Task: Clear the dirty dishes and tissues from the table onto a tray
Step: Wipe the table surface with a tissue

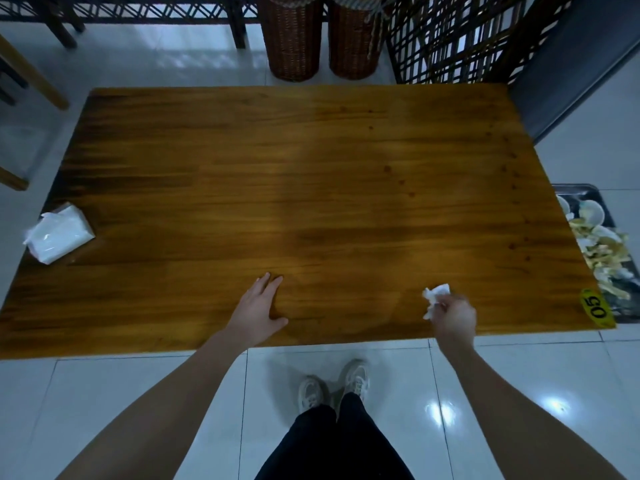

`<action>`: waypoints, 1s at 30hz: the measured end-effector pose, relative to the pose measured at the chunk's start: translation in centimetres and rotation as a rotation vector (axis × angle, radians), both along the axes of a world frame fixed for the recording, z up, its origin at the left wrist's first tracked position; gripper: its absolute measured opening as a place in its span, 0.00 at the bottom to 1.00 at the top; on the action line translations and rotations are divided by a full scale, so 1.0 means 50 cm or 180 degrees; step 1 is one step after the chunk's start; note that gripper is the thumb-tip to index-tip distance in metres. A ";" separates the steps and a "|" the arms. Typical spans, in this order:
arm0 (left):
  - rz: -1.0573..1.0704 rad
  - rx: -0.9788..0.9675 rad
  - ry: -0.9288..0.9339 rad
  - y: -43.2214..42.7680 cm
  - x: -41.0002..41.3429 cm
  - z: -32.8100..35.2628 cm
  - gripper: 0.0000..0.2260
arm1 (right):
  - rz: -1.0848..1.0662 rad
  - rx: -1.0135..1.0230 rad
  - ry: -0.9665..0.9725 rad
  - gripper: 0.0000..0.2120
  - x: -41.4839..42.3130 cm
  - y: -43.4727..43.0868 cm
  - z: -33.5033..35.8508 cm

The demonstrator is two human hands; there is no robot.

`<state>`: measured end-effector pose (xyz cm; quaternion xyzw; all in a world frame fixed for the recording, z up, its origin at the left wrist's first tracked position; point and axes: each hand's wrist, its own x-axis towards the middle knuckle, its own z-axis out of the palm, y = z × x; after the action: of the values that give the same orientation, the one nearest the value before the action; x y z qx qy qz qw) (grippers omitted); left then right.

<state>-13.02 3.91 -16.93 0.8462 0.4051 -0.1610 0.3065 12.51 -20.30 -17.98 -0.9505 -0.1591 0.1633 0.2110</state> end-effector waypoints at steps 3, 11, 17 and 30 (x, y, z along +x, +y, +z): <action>-0.0012 0.0012 0.0005 -0.005 -0.003 0.001 0.41 | -0.0286 -0.0070 0.0138 0.11 -0.004 0.007 -0.004; 0.0123 0.0129 -0.0026 0.001 -0.046 0.002 0.41 | 0.0828 0.0556 0.0677 0.13 -0.208 0.156 -0.005; 0.0422 0.0102 -0.0012 0.006 -0.093 0.003 0.42 | 0.1858 0.0411 0.0558 0.16 -0.300 0.206 -0.034; 0.0636 0.0041 -0.0121 0.013 -0.112 0.012 0.40 | 0.2154 -0.0075 -0.0287 0.22 -0.208 0.167 -0.026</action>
<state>-18.64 4.58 -16.31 0.8064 0.4826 -0.1109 0.3233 2.09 -11.96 -19.26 -0.8525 -0.4728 0.1837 0.1266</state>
